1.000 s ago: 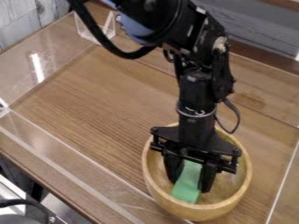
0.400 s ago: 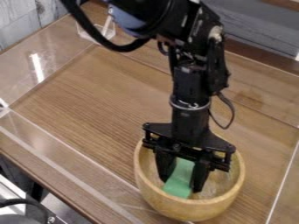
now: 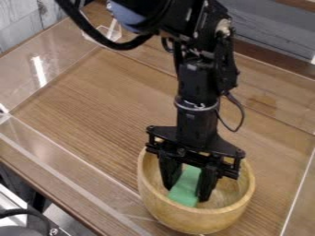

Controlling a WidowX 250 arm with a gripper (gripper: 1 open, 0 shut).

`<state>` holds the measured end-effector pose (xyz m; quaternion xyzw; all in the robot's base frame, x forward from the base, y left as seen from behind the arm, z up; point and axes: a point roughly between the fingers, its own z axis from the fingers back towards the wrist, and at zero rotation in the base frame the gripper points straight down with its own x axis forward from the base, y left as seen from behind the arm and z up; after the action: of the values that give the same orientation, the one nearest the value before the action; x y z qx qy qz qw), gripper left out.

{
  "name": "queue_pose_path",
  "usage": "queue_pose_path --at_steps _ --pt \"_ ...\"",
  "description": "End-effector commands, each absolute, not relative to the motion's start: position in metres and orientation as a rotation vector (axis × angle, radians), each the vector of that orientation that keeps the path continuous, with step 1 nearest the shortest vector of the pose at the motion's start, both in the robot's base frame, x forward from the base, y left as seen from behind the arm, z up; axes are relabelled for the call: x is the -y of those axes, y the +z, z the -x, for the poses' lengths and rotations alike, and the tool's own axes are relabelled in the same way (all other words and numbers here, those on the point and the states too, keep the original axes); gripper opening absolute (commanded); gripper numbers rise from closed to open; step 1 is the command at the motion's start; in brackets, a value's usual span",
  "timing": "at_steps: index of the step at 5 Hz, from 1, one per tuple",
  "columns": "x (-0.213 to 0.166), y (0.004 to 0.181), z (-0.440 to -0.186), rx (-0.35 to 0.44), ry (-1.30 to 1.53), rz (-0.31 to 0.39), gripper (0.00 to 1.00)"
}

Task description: Remove the green block from inside the brown bowl and put it on the table

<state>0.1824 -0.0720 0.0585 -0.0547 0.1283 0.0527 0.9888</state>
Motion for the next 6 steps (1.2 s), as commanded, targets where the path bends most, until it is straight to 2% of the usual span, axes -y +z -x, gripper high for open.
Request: queue_pose_path --at_steps 1,6 --pt "0.07 0.073 -0.188 -0.215 0.096 0.133 0.0" --pt "0.063 0.087 -0.19 -0.2 0.084 0.181 0.0"
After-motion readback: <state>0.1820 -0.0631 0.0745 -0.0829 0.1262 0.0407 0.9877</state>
